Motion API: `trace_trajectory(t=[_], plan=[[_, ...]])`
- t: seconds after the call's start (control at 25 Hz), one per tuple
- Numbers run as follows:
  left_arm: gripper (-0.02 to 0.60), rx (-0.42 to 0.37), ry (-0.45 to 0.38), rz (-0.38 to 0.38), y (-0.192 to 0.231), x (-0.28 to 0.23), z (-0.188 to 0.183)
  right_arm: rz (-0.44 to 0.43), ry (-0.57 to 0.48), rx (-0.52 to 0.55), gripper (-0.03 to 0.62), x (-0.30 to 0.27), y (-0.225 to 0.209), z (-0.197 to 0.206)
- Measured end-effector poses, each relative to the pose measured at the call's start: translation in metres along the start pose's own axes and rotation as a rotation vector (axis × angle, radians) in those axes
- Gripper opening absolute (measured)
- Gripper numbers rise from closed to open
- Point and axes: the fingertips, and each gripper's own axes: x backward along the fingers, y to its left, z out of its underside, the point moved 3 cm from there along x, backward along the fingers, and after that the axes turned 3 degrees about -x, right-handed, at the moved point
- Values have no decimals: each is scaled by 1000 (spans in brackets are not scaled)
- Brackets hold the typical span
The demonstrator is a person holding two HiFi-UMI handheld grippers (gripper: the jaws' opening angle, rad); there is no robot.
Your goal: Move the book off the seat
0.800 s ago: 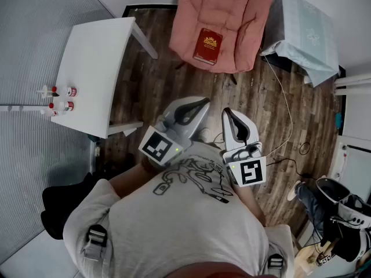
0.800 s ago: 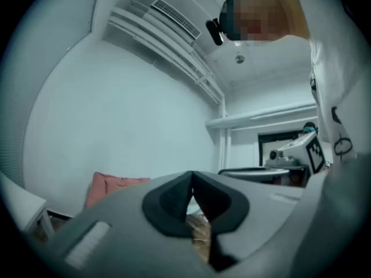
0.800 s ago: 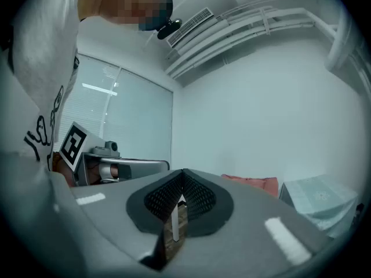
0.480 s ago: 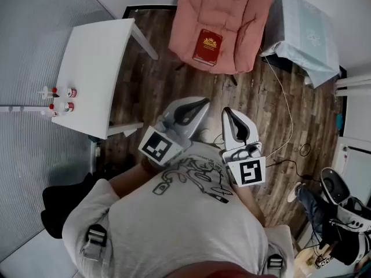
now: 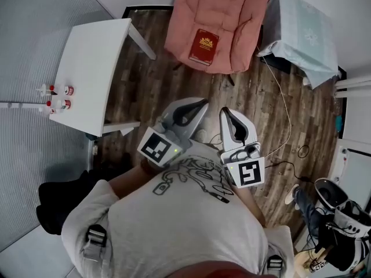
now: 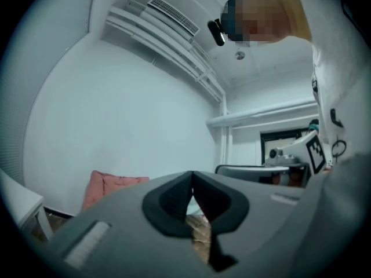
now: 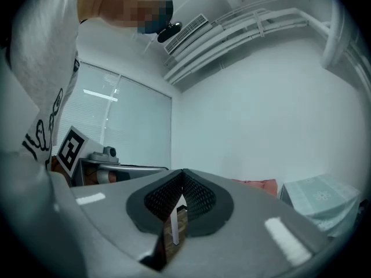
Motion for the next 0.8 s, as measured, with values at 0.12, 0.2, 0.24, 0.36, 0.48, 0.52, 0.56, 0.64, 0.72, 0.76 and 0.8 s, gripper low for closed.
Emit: trace_trajectory(t=[0.12, 0.2, 0.24, 0.36, 0.48, 0.52, 0.56, 0.64, 0.72, 0.76, 0.8], plan=[[2, 9, 14, -4, -6, -2, 7, -5, 8, -13, 6, 6, -3, 6], [2, 1, 18, -8, -5, -3, 10, 1, -6, -20, 6, 8, -7, 7], [2, 0, 20, -12, -3, -4, 11, 4, -15, -24, 6, 8, -9, 7], [2, -1, 30, -23, 5, -8, 15, 1, -34, -36, 6, 0, -15, 7], [2, 1, 32, -31, 11, -13, 18, -8, -24, -41, 6, -6, -20, 12], [2, 4, 33, -33, 14, -15, 19, -9, -16, -40, 6, -9, -22, 14], [2, 7, 36, -35, 17, -17, 20, -9, -9, -39, 6, -12, -25, 15], [2, 14, 42, -37, 26, -23, 24, -7, -5, -38, 6, -21, -30, 17], [2, 20, 51, -38, 37, -30, 28, 0, -10, -35, 6, -32, -38, 17], [2, 23, 54, -39, 43, -35, 29, 4, -11, -34, 6, -37, -41, 17], [2, 25, 54, -41, 49, -39, 29, 6, -9, -34, 6, -43, -45, 17]])
